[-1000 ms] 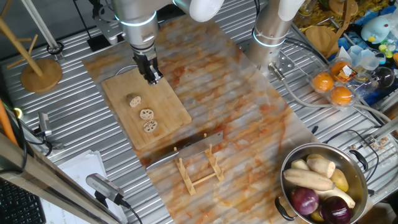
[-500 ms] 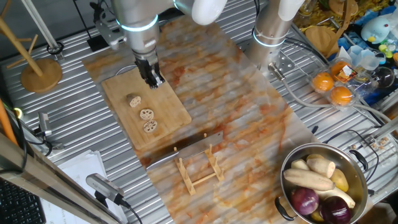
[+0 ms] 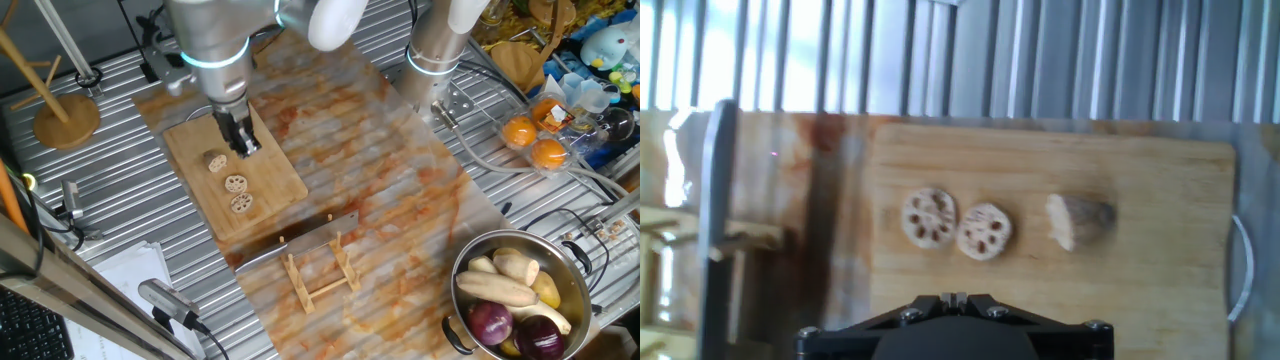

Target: Slice the lotus root

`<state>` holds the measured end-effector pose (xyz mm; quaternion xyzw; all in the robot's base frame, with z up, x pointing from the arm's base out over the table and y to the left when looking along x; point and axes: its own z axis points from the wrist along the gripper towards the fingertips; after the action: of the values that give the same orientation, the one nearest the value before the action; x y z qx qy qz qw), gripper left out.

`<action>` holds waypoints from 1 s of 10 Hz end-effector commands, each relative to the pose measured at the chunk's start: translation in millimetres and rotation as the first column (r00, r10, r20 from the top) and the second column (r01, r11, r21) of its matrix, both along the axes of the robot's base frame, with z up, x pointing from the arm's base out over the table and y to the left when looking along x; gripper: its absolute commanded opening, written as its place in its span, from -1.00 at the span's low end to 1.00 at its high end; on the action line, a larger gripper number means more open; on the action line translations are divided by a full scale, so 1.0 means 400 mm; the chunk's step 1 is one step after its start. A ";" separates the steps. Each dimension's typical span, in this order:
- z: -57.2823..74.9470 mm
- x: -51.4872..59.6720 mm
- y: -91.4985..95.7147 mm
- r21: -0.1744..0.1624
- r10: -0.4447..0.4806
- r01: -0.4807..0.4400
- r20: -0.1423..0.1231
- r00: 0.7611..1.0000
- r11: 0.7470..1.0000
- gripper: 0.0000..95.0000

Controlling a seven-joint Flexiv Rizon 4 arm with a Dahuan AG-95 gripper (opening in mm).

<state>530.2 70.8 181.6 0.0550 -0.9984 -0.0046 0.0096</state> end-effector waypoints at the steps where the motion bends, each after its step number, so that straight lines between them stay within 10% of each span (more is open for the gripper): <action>1: -0.011 0.008 0.033 0.000 0.006 -0.006 0.009 1.000 1.000 -1.00; 10: -0.016 0.020 0.076 -0.017 0.003 -0.003 0.023 1.000 1.000 -1.00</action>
<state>537.3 101.7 175.0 0.0562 -0.9984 0.0040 -0.0009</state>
